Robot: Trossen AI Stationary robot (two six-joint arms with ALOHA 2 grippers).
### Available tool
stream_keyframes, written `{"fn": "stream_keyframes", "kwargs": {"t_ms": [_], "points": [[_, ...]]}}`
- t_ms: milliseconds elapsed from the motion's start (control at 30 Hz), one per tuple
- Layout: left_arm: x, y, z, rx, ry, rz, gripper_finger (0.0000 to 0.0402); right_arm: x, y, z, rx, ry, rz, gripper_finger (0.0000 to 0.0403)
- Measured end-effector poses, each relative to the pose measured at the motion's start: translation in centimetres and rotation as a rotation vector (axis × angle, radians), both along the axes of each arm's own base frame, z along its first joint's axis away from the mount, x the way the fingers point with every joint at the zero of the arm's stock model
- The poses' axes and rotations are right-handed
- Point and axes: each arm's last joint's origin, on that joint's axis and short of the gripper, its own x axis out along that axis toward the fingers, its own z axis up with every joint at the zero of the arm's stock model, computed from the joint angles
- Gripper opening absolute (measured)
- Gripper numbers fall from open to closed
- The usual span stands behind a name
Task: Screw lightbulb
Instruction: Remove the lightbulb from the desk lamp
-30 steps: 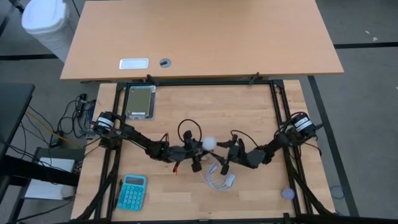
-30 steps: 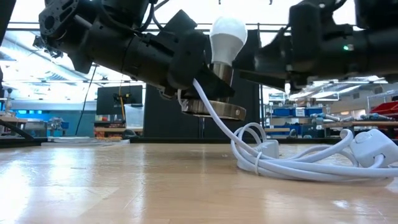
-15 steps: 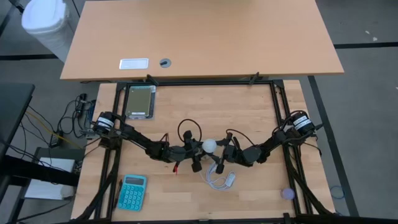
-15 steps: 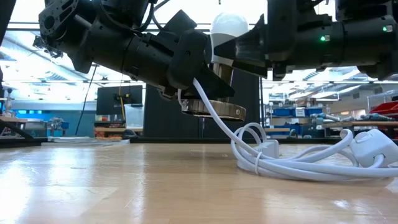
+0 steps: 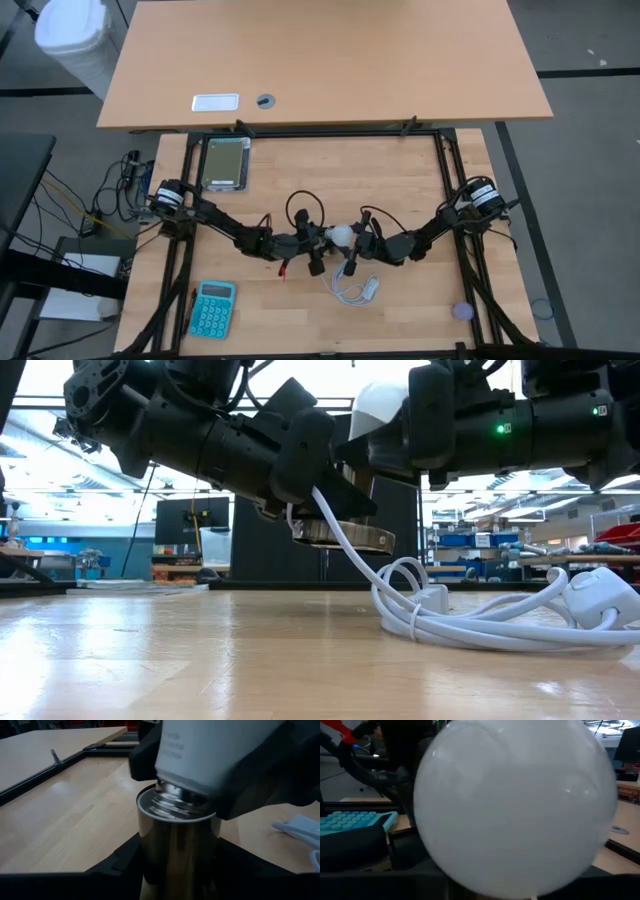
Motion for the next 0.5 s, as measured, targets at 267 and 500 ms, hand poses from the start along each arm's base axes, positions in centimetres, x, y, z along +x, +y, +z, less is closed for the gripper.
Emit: {"fn": "stream_keyframes", "kwargs": {"t_ms": [267, 500], "points": [[0.0, 0.0, 0.0, 0.001, 0.001, -0.001, 0.0188, -0.2, 0.3, 0.3, -0.021, -0.015, -0.022, 0.0145], [0.0, 0.2, 0.0, 0.026, 0.008, 0.008, 0.0188, -1.9, -0.5, 2.8, -0.079, -0.019, -0.110, 0.0160]]}}
